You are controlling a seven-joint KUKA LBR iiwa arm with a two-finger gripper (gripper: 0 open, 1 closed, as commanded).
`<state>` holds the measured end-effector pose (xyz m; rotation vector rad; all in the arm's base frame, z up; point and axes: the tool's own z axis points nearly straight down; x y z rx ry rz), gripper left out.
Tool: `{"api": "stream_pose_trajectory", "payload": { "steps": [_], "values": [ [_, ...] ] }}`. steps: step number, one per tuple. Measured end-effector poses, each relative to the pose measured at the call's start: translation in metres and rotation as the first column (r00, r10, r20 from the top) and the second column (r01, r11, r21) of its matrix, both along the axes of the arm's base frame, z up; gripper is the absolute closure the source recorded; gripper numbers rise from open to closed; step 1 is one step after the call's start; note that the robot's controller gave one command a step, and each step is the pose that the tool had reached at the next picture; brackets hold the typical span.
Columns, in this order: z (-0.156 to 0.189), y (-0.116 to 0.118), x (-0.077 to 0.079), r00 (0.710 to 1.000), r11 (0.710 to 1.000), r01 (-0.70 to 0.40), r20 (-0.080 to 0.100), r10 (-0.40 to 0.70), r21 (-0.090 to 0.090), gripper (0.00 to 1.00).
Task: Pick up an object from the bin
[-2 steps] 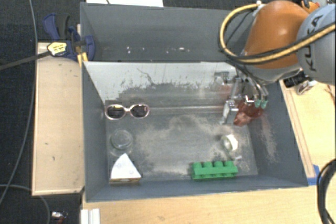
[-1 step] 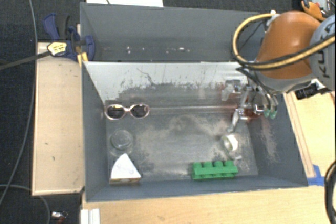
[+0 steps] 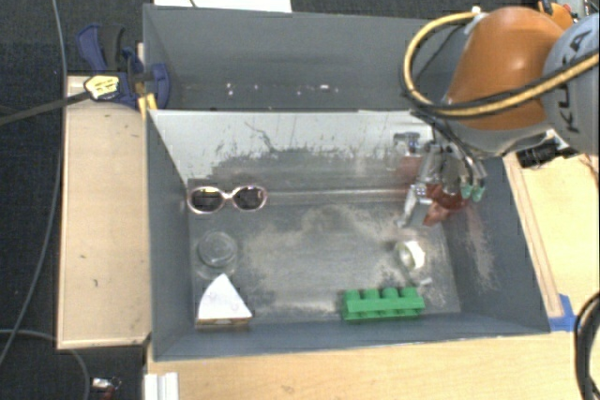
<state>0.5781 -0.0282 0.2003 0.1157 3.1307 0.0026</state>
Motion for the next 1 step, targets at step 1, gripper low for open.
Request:
{"api": "stream_pose_trajectory", "payload": {
  "steps": [1],
  "values": [
    [-0.0081,-0.0023,-0.0039,0.997,0.997,-0.076,0.003,0.076,-0.002,0.0]
  ]
}}
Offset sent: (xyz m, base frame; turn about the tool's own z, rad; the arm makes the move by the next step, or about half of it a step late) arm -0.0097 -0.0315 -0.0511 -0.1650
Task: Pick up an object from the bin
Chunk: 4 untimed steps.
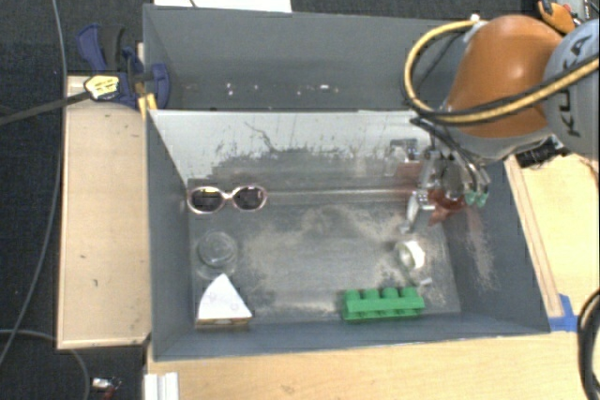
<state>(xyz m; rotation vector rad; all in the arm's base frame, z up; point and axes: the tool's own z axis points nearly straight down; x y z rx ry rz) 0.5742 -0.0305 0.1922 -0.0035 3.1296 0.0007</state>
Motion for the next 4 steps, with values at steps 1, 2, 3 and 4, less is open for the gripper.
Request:
{"api": "stream_pose_trajectory", "payload": {
  "steps": [1,2,3,4],
  "values": [
    [-0.029,-0.02,-0.004,0.979,0.979,-0.204,-0.002,0.204,-0.002,0.0],
    [-0.033,-0.021,0.0,1.0,1.0,-0.03,-0.003,0.03,0.0,0.0],
    [0.018,-0.03,-0.044,0.992,0.992,-0.128,-0.005,0.128,-0.002,0.0],
    [-0.014,-0.052,-0.027,1.0,1.0,0.003,-0.004,-0.003,0.001,0.0]
  ]
}}
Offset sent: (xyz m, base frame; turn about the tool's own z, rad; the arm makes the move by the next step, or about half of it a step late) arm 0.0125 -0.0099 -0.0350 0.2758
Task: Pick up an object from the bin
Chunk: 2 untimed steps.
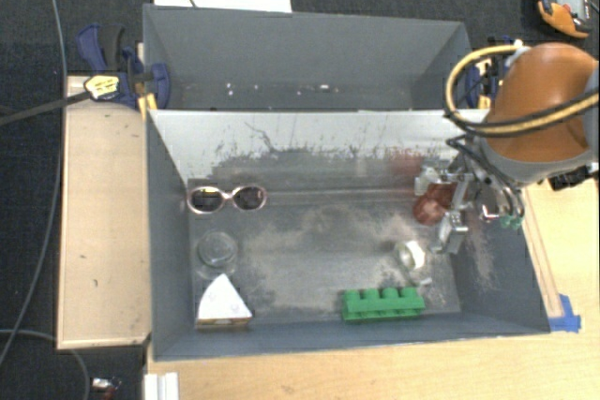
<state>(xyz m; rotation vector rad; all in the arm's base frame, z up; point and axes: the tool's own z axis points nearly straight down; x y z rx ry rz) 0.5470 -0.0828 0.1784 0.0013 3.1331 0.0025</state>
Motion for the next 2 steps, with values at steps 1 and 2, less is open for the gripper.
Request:
{"api": "stream_pose_trajectory", "payload": {
  "steps": [1,2],
  "values": [
    [-0.006,0.002,-0.007,0.992,0.992,-0.126,0.002,0.126,-0.002,0.0],
    [-0.099,-0.052,-0.005,0.975,0.975,-0.223,-0.003,0.223,0.0,0.0]
  ]
}}
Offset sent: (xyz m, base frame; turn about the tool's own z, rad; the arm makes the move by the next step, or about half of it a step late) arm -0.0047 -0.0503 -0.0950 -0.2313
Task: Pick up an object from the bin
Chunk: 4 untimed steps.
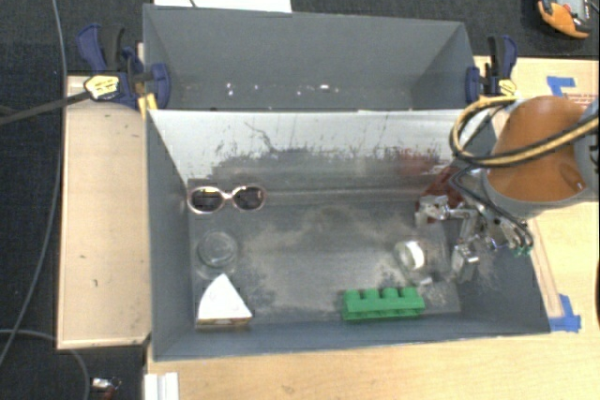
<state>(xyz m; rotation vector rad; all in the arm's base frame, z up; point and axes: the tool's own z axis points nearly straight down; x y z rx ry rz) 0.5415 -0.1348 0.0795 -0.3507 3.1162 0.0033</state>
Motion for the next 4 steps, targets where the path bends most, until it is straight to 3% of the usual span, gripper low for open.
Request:
{"api": "stream_pose_trajectory", "payload": {
  "steps": [1,2,3,4],
  "values": [
    [0.022,0.021,-0.014,0.958,0.958,-0.288,0.013,0.288,-0.007,0.0],
    [-0.011,0.015,-0.046,0.866,0.866,-0.501,-0.001,0.501,-0.001,0.0],
    [-0.009,0.013,-0.063,0.665,0.665,-0.747,0.017,0.747,-0.014,1.0],
    [-0.009,0.014,-0.063,0.664,0.664,-0.748,0.017,0.748,-0.014,1.0]
  ]
}}
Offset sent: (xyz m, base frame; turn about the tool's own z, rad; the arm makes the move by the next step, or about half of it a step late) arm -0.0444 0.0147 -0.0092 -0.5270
